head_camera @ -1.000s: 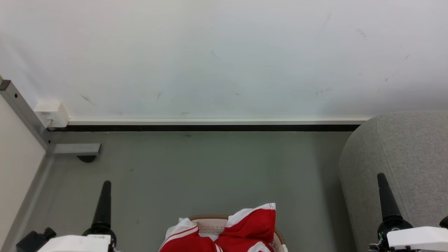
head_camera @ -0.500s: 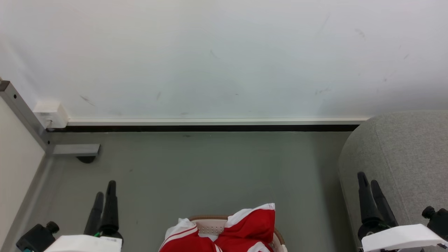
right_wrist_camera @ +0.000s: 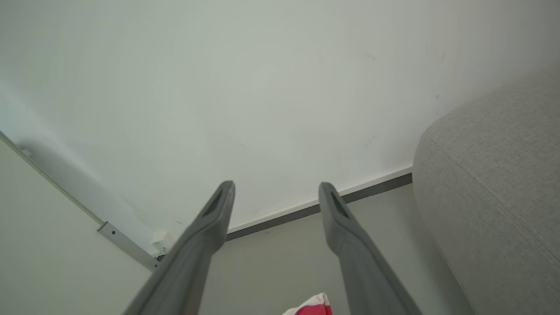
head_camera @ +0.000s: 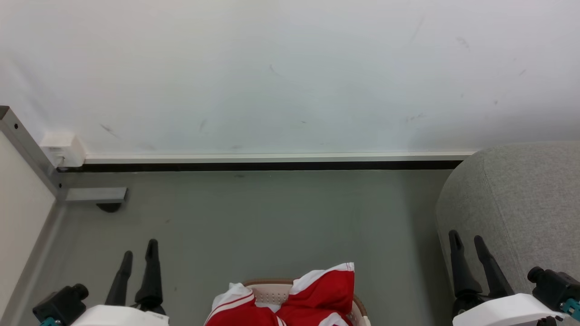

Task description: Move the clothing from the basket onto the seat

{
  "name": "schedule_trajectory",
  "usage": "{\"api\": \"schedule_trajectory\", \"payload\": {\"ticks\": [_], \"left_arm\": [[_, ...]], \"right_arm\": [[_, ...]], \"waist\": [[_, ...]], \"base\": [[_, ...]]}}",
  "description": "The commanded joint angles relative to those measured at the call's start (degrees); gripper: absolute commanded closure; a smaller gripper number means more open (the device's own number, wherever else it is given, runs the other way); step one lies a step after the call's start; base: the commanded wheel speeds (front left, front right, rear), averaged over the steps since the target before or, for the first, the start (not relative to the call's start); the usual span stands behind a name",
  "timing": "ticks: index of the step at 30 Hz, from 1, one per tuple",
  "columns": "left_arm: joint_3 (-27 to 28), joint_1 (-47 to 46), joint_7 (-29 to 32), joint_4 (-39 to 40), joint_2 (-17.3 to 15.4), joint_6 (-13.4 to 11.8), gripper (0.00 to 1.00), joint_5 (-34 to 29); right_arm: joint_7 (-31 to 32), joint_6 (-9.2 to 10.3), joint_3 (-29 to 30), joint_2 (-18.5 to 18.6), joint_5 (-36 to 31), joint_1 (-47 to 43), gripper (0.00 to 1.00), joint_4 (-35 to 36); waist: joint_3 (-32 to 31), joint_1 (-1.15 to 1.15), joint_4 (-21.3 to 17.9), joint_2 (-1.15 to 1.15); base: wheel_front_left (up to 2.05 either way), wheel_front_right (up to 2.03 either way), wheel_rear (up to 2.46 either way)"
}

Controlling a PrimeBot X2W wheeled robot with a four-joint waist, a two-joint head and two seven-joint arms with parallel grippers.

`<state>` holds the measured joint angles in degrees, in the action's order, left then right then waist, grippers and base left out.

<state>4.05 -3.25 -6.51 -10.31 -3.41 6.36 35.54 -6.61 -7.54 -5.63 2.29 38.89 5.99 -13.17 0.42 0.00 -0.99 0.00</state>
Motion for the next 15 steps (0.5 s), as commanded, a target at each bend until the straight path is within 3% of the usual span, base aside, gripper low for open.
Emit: {"api": "schedule_trajectory", "payload": {"ticks": [1,15], "left_arm": [[0.0,-0.1,-0.7,0.4,-0.7,-0.3,0.00,-2.1],[-1.1,0.1,-2.8,-0.1,-1.5,-1.0,0.00,-10.6]], "right_arm": [[-0.6,0.05,-0.3,0.6,-1.6,1.8,0.00,0.2],[-2.7,0.06,-2.5,0.7,-9.9,2.5,0.00,-0.9]], "waist": [[0.0,0.00,0.0,0.00],[-0.1,0.00,-0.7,0.00]], "base": [[0.00,0.00,0.00],[0.00,0.00,0.00]]}}
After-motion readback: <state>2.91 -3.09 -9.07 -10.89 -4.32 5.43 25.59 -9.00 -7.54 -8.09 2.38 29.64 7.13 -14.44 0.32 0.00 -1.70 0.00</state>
